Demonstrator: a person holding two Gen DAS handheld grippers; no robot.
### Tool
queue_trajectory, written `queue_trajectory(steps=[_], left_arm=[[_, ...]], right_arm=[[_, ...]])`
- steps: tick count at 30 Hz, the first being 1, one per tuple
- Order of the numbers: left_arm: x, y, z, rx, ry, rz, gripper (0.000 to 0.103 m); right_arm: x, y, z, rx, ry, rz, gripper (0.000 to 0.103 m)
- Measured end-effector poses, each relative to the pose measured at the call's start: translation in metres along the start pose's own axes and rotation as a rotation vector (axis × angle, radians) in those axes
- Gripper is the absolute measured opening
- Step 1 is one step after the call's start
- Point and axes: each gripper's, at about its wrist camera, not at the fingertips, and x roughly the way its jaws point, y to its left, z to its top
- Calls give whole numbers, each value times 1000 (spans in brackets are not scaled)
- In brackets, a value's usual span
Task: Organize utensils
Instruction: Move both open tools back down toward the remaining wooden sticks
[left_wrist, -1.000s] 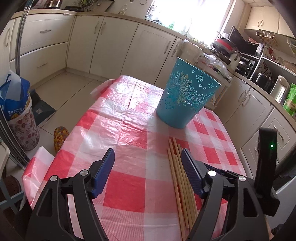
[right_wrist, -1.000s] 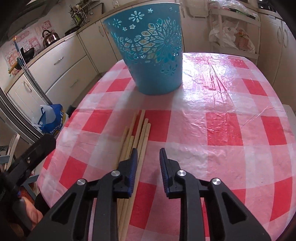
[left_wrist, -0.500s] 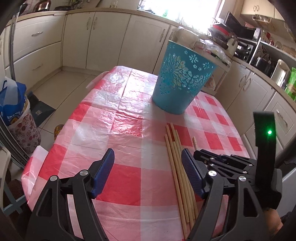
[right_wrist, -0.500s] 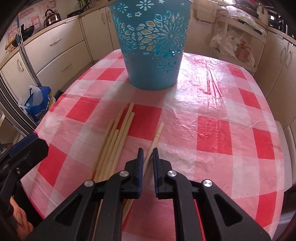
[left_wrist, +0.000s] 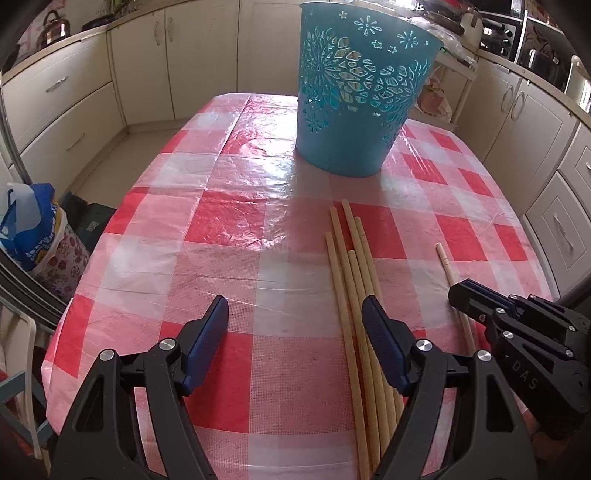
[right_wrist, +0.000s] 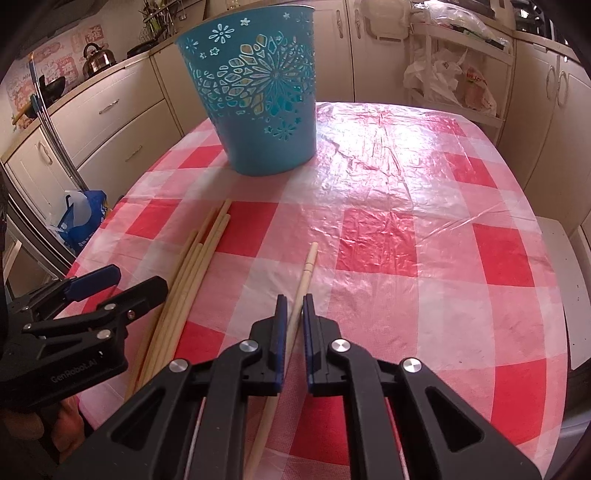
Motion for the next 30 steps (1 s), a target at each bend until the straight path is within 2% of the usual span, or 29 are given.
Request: queue_trajectory(steps=[14,17,19,21,30], left_arm=[[6,-2,4,46,10,78,71],[10,-6,5,76,10,97,71],[11,-7,7,78,11,96,71],[13,-9,10,83,13,95,71],[14,-17,11,107,11,70,66]], right_arm=[[-1,-4,0,29,1,36,8],[-1,-2,1,21,8,28,12],[0,-1,3,32,19,51,22],[1,2,5,30,25,55,28],[4,1,6,20,9,7,29]])
